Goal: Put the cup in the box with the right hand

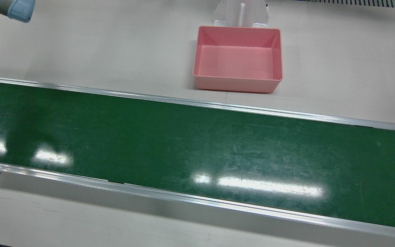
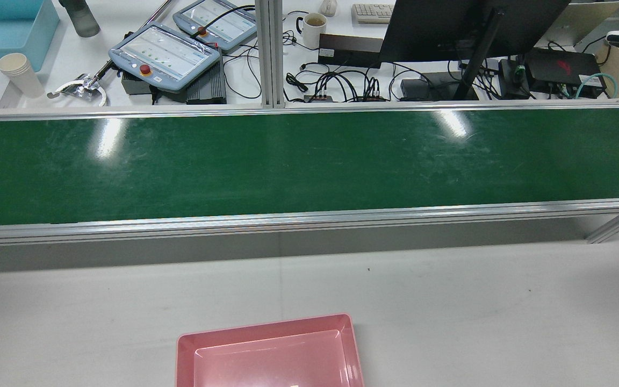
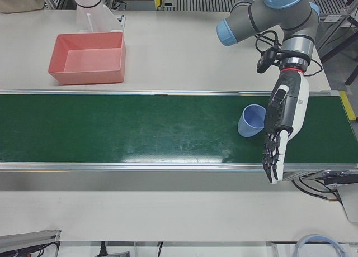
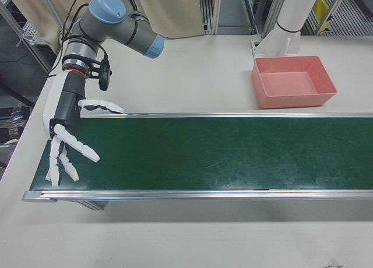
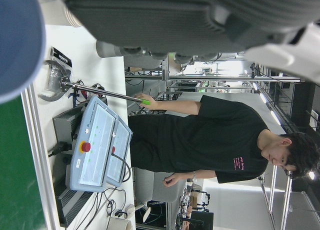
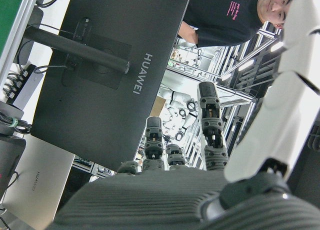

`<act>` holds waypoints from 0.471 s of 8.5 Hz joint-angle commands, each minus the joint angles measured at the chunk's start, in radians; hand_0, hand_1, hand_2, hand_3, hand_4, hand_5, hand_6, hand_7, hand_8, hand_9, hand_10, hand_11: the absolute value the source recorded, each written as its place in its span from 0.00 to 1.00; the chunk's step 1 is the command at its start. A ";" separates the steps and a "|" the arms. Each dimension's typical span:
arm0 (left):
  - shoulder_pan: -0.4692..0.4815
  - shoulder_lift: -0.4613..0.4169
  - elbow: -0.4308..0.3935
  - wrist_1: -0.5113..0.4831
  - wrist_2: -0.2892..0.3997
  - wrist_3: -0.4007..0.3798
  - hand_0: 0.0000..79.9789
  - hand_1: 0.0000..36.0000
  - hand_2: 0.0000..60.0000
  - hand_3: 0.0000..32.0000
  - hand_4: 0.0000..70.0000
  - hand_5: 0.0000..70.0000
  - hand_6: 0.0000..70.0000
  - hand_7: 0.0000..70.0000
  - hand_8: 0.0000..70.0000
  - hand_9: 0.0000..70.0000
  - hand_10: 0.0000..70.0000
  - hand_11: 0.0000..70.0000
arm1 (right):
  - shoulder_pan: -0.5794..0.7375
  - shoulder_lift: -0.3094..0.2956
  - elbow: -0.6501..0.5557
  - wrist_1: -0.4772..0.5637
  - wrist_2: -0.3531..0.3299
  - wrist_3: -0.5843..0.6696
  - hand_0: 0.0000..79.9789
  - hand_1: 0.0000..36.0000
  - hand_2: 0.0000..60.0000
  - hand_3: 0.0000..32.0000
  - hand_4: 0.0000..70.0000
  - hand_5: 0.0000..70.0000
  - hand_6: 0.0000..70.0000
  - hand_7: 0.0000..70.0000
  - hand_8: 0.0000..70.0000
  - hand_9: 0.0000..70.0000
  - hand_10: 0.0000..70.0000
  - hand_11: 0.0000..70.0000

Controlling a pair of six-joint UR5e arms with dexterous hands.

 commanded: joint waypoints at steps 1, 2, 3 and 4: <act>0.000 0.000 -0.001 0.001 0.000 0.000 0.00 0.00 0.00 0.00 0.00 0.00 0.00 0.00 0.00 0.00 0.00 0.00 | -0.015 0.037 -0.005 -0.067 -0.001 0.001 0.59 0.36 0.30 0.00 0.53 0.09 0.09 0.22 0.32 0.22 0.01 0.02; 0.000 0.000 -0.001 0.001 0.000 0.000 0.00 0.00 0.00 0.00 0.00 0.00 0.00 0.00 0.00 0.00 0.00 0.00 | -0.016 0.042 -0.005 -0.071 -0.001 0.001 0.59 0.36 0.29 0.00 0.54 0.09 0.09 0.22 0.31 0.21 0.01 0.01; 0.000 0.000 -0.001 0.001 0.000 0.000 0.00 0.00 0.00 0.00 0.00 0.00 0.00 0.00 0.00 0.00 0.00 0.00 | -0.021 0.043 -0.003 -0.108 0.001 0.002 0.59 0.37 0.29 0.00 0.54 0.08 0.09 0.22 0.31 0.19 0.00 0.00; 0.000 0.000 -0.001 0.001 0.000 0.000 0.00 0.00 0.00 0.00 0.00 0.00 0.00 0.00 0.00 0.00 0.00 0.00 | -0.021 0.043 0.006 -0.119 -0.001 0.004 0.59 0.37 0.28 0.00 0.50 0.09 0.08 0.19 0.30 0.18 0.00 0.00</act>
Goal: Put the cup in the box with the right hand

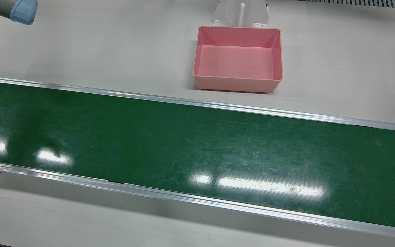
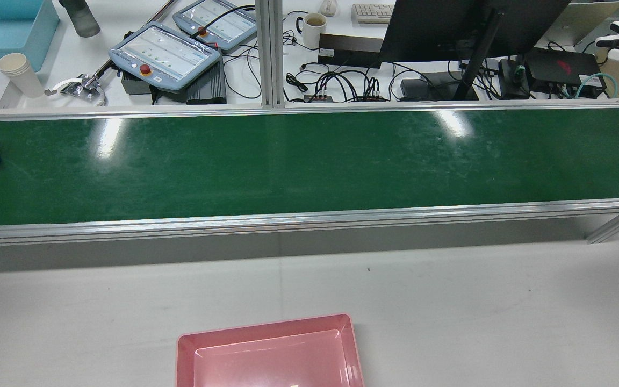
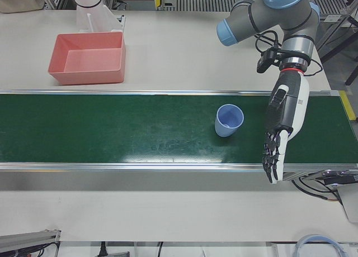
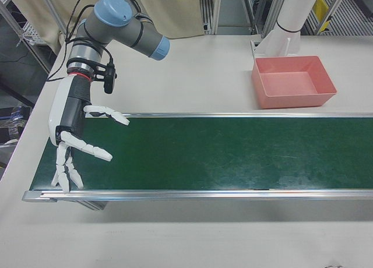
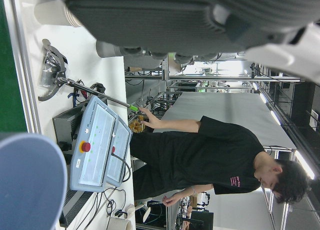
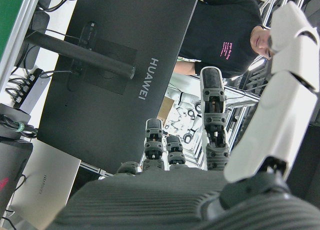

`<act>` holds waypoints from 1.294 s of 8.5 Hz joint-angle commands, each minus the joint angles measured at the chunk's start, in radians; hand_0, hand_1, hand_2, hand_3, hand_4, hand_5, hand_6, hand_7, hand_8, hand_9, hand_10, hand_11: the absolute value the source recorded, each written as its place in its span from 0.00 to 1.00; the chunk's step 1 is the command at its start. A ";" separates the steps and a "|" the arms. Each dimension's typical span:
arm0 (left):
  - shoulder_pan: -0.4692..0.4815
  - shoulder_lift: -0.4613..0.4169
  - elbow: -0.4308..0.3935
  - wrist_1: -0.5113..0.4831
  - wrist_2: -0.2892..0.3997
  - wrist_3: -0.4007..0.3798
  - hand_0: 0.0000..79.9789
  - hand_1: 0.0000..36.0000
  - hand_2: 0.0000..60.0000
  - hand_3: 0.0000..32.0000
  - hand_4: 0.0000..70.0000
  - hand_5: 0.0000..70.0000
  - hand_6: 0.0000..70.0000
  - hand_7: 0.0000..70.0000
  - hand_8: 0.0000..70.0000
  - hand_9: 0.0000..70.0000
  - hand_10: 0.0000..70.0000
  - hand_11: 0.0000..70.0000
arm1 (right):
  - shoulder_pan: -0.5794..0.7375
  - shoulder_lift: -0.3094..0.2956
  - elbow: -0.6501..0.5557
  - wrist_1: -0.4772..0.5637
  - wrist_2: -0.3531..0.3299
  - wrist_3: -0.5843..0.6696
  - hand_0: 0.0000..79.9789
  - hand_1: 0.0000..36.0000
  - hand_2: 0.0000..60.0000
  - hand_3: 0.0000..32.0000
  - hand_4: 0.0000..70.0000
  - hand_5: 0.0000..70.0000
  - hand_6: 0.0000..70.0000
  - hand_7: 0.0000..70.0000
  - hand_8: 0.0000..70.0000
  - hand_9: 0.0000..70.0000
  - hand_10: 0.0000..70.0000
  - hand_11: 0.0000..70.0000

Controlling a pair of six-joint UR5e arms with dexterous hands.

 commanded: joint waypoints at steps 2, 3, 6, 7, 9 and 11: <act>0.000 0.000 0.001 0.000 0.000 0.000 0.00 0.00 0.00 0.00 0.00 0.00 0.00 0.00 0.00 0.00 0.00 0.00 | -0.012 0.005 0.015 -0.033 -0.001 0.003 0.57 0.34 0.29 0.00 0.35 0.07 0.09 0.28 0.22 0.17 0.00 0.00; 0.000 0.000 0.001 0.000 0.000 0.000 0.00 0.00 0.00 0.00 0.00 0.00 0.00 0.00 0.00 0.00 0.00 0.00 | -0.018 0.005 0.019 -0.021 -0.004 0.006 0.55 0.38 0.34 0.00 0.19 0.05 0.07 0.22 0.07 0.07 0.00 0.00; 0.000 0.000 0.000 0.000 0.000 0.000 0.00 0.00 0.00 0.00 0.00 0.00 0.00 0.00 0.00 0.00 0.00 0.00 | -0.055 0.009 0.028 0.050 -0.001 0.003 0.18 0.07 0.14 0.00 0.07 0.00 0.06 0.27 0.02 0.06 0.00 0.00; 0.000 0.000 0.000 0.000 0.000 0.000 0.00 0.00 0.00 0.00 0.00 0.00 0.00 0.00 0.00 0.00 0.00 0.00 | -0.064 0.011 0.035 0.047 0.018 0.001 0.22 0.07 0.11 0.00 0.07 0.00 0.06 0.29 0.02 0.07 0.00 0.00; 0.000 0.000 0.000 0.000 0.000 0.000 0.00 0.00 0.00 0.00 0.00 0.00 0.00 0.00 0.00 0.00 0.00 0.00 | -0.083 0.032 0.047 0.028 0.024 -0.016 0.42 0.21 0.09 0.00 0.00 0.02 0.00 0.00 0.00 0.00 0.00 0.00; 0.000 0.000 0.000 0.000 0.000 0.000 0.00 0.00 0.00 0.00 0.00 0.00 0.00 0.00 0.00 0.00 0.00 0.00 | -0.094 0.056 0.054 0.025 0.021 -0.066 0.55 0.38 0.15 0.00 0.00 0.04 0.00 0.00 0.00 0.00 0.00 0.00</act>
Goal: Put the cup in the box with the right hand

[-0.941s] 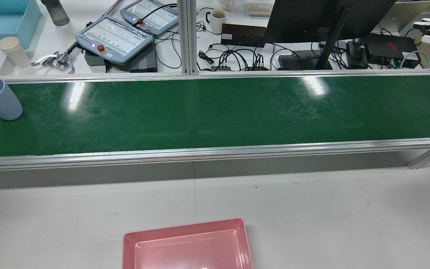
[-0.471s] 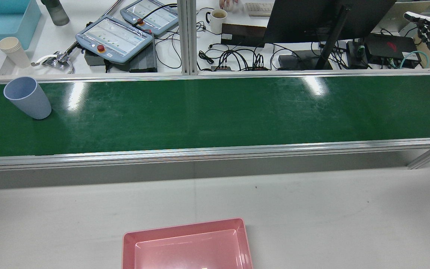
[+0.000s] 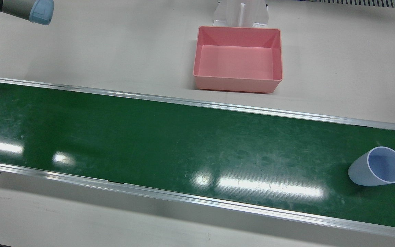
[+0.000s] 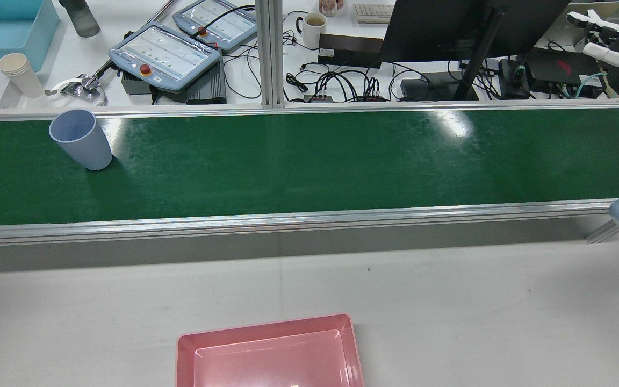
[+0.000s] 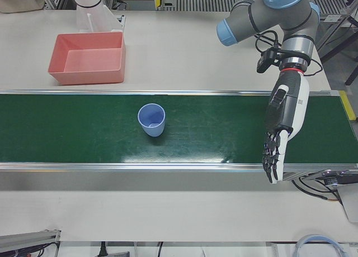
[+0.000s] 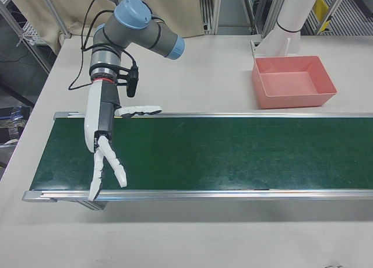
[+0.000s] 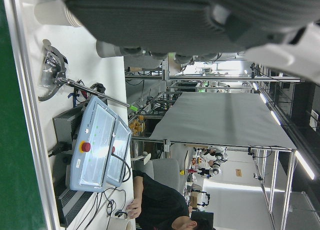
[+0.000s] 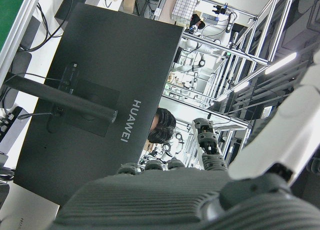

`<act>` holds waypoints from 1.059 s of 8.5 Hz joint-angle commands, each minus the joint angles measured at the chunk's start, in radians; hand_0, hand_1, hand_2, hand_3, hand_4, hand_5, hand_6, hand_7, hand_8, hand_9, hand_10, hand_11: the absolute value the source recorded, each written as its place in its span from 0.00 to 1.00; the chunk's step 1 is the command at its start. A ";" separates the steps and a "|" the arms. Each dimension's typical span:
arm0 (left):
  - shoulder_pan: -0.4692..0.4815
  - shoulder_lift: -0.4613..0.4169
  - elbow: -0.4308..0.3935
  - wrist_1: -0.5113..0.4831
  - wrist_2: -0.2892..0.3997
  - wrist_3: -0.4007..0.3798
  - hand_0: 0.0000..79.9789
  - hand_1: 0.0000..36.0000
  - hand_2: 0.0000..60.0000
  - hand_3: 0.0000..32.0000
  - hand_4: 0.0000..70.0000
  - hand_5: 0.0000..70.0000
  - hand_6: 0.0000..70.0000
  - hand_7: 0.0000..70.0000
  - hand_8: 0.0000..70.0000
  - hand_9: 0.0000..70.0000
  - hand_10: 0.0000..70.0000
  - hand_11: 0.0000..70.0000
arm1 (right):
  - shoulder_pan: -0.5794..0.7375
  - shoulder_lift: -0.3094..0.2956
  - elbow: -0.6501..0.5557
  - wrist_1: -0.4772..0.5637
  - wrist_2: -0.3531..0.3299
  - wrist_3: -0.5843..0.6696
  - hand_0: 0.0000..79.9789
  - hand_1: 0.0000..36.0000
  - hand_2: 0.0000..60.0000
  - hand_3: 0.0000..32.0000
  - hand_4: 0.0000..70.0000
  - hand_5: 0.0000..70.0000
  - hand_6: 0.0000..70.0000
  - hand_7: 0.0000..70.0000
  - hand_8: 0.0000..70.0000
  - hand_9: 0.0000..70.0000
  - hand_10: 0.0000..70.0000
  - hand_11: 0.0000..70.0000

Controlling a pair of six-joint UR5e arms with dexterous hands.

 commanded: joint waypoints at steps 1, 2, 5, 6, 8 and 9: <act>0.000 0.000 0.000 0.000 0.000 0.000 0.00 0.00 0.00 0.00 0.00 0.00 0.00 0.00 0.00 0.00 0.00 0.00 | -0.027 0.042 0.009 -0.009 -0.001 -0.064 0.63 0.57 0.13 0.00 0.00 0.08 0.00 0.00 0.00 0.00 0.00 0.00; 0.000 0.000 0.000 0.000 0.000 0.000 0.00 0.00 0.00 0.00 0.00 0.00 0.00 0.00 0.00 0.00 0.00 0.00 | -0.042 0.047 0.012 -0.007 -0.003 -0.064 0.62 0.54 0.15 0.00 0.00 0.07 0.00 0.00 0.00 0.00 0.00 0.00; 0.000 0.000 0.000 0.000 0.000 0.000 0.00 0.00 0.00 0.00 0.00 0.00 0.00 0.00 0.00 0.00 0.00 0.00 | -0.068 -0.029 0.065 0.011 0.020 -0.066 0.58 0.44 0.17 0.00 0.00 0.06 0.00 0.00 0.00 0.00 0.00 0.00; 0.000 0.000 0.000 0.000 0.000 0.000 0.00 0.00 0.00 0.00 0.00 0.00 0.00 0.00 0.00 0.00 0.00 0.00 | -0.068 -0.054 0.043 0.014 0.042 0.006 0.57 0.40 0.16 0.00 0.00 0.06 0.00 0.00 0.00 0.00 0.00 0.00; 0.000 0.000 0.001 0.000 0.000 0.000 0.00 0.00 0.00 0.00 0.00 0.00 0.00 0.00 0.00 0.00 0.00 0.00 | -0.088 -0.042 0.017 0.014 0.042 0.017 0.59 0.46 0.13 0.00 0.00 0.07 0.00 0.00 0.00 0.00 0.00 0.00; 0.000 0.000 0.000 0.000 0.000 0.000 0.00 0.00 0.00 0.00 0.00 0.00 0.00 0.00 0.00 0.00 0.00 0.00 | -0.108 -0.039 0.026 0.013 0.043 0.017 0.59 0.47 0.14 0.00 0.00 0.07 0.00 0.00 0.00 0.00 0.00 0.00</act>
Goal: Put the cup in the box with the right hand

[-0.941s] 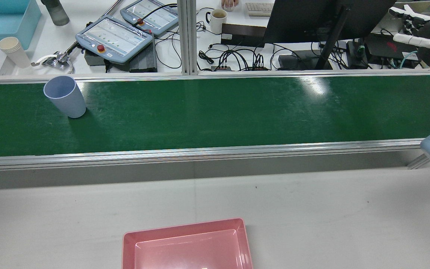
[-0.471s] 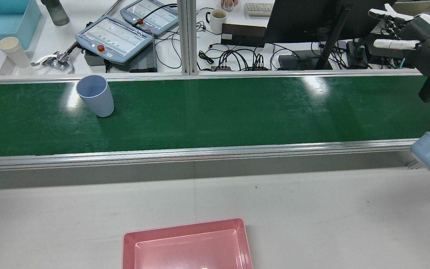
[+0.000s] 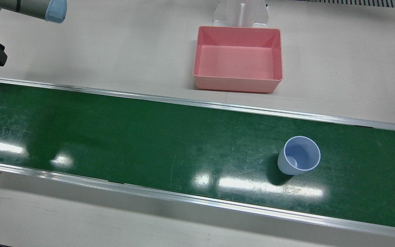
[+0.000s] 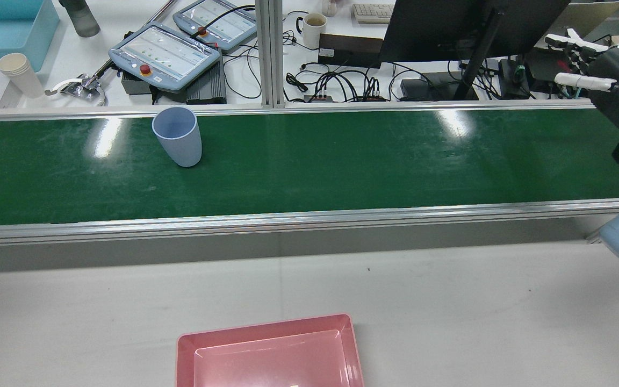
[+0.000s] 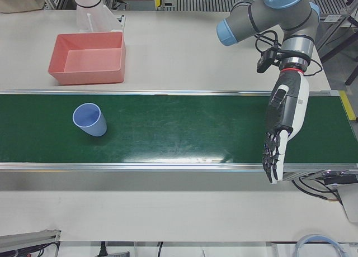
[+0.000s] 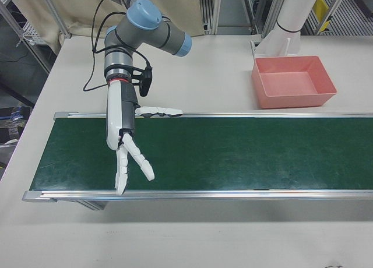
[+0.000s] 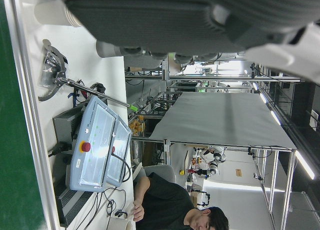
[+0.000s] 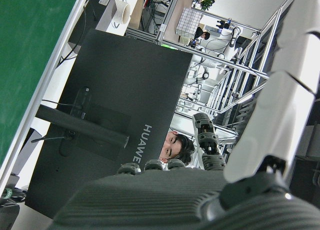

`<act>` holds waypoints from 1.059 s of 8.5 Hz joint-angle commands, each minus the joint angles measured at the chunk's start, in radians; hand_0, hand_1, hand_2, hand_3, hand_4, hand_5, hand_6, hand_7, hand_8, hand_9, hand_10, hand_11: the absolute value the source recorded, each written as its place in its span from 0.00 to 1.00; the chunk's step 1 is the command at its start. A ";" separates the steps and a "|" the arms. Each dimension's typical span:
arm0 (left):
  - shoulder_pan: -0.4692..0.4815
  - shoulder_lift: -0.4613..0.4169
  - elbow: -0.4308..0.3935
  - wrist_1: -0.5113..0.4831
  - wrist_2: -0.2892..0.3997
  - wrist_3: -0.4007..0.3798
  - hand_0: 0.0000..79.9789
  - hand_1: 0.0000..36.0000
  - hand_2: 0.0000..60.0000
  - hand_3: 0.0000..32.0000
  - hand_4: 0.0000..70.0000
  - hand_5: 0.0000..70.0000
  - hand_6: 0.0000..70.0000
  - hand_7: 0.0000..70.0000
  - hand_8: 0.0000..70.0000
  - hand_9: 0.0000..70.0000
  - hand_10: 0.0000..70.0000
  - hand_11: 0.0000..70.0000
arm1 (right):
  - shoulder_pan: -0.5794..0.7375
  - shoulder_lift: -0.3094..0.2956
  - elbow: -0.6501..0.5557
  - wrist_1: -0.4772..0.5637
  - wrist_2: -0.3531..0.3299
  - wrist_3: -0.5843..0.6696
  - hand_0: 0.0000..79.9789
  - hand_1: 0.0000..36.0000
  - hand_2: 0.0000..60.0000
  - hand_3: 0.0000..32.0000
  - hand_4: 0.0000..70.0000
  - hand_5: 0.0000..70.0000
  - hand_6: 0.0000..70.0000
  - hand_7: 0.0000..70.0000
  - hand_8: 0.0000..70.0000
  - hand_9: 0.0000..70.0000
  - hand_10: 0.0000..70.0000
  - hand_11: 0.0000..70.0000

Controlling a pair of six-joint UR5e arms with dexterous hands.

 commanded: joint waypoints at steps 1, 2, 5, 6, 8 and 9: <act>0.000 0.000 -0.001 0.000 0.000 0.000 0.00 0.00 0.00 0.00 0.00 0.00 0.00 0.00 0.00 0.00 0.00 0.00 | -0.048 0.000 0.003 0.001 0.029 0.012 0.59 0.47 0.15 0.00 0.00 0.07 0.00 0.00 0.00 0.00 0.00 0.00; -0.002 0.000 -0.002 0.000 0.000 0.000 0.00 0.00 0.00 0.00 0.00 0.00 0.00 0.00 0.00 0.00 0.00 0.00 | -0.086 -0.009 0.005 -0.001 0.055 0.009 0.58 0.46 0.16 0.00 0.00 0.07 0.00 0.00 0.00 0.00 0.00 0.00; 0.000 0.000 -0.002 0.000 0.000 0.000 0.00 0.00 0.00 0.00 0.00 0.00 0.00 0.00 0.00 0.00 0.00 0.00 | -0.163 -0.026 0.007 -0.001 0.180 -0.033 0.57 0.41 0.19 0.00 0.00 0.06 0.00 0.00 0.01 0.00 0.00 0.00; 0.000 0.000 -0.002 0.000 0.000 0.000 0.00 0.00 0.00 0.00 0.00 0.00 0.00 0.00 0.00 0.00 0.00 0.00 | -0.177 -0.027 0.019 -0.001 0.235 -0.053 0.56 0.40 0.19 0.00 0.00 0.06 0.00 0.00 0.01 0.00 0.00 0.00; 0.000 0.000 -0.002 0.000 0.000 0.000 0.00 0.00 0.00 0.00 0.00 0.00 0.00 0.00 0.00 0.00 0.00 0.00 | -0.232 -0.026 0.016 0.001 0.321 -0.135 0.56 0.39 0.20 0.00 0.00 0.06 0.00 0.00 0.02 0.00 0.00 0.00; 0.000 0.000 -0.002 0.000 0.000 0.000 0.00 0.00 0.00 0.00 0.00 0.00 0.00 0.00 0.00 0.00 0.00 0.00 | -0.264 -0.024 0.019 0.001 0.346 -0.136 0.56 0.39 0.20 0.00 0.00 0.06 0.00 0.00 0.02 0.00 0.00 0.00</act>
